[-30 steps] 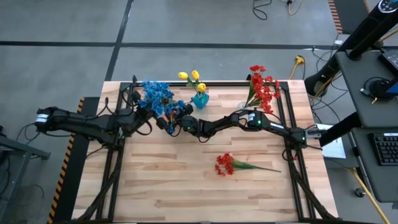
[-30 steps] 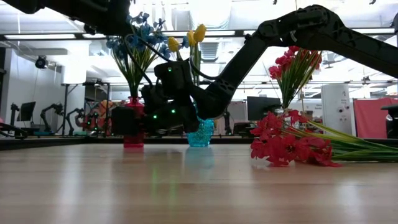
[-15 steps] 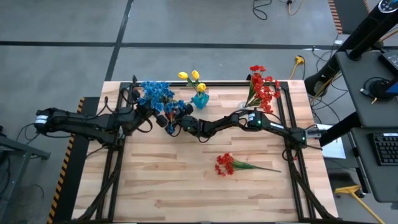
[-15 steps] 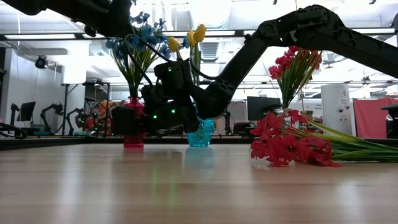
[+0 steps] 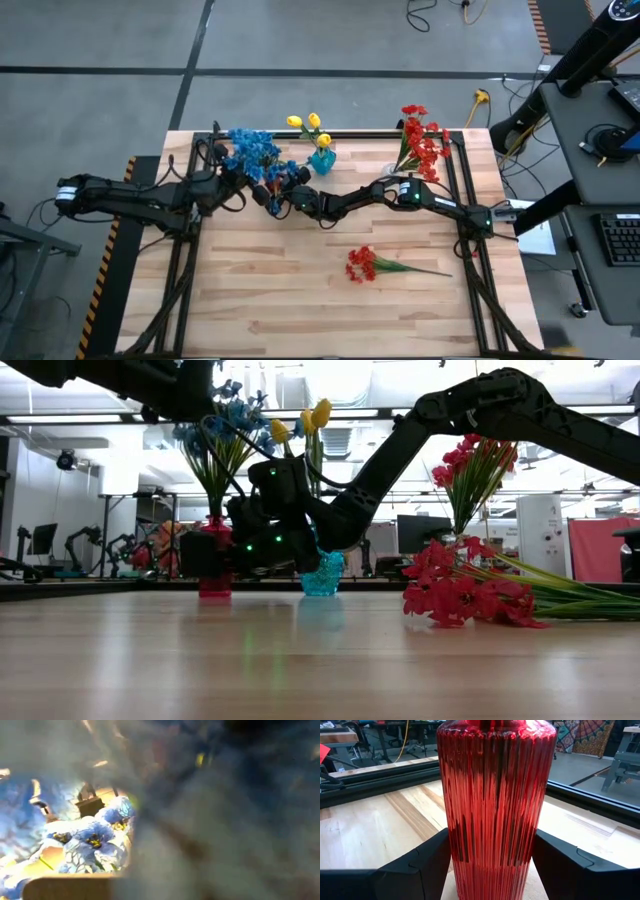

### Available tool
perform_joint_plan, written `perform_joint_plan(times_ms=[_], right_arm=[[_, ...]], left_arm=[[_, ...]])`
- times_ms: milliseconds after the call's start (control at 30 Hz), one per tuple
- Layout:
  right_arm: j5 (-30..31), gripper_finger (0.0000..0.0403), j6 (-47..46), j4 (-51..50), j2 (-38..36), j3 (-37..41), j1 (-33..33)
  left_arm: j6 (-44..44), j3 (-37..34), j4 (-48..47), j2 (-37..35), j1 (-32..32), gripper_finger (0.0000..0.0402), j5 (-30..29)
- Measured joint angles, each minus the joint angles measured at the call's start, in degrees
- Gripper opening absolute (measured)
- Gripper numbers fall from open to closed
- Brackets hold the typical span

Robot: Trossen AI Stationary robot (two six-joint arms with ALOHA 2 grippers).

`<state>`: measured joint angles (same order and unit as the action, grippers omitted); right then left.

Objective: Sort flowers into vase by color
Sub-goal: Put the blue flower into the red vase

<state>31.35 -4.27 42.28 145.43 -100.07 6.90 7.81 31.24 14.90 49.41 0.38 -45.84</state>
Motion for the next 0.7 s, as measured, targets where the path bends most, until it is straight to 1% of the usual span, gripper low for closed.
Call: perform_joint_plan(times_ms=[367, 700], right_arm=[[-0.1, 0.0247, 0.0, 0.0, 0.0, 0.0, 0.0], [-0.1, 0.0247, 0.0, 0.0, 0.0, 0.0, 0.0]], left_arm=[[-1.3, 0.0, -0.1, -1.5, 0.0, 0.0038, 0.0], [-2.4, -0.1, -2.9, -1.3, 1.3, 0.0038, -0.1]])
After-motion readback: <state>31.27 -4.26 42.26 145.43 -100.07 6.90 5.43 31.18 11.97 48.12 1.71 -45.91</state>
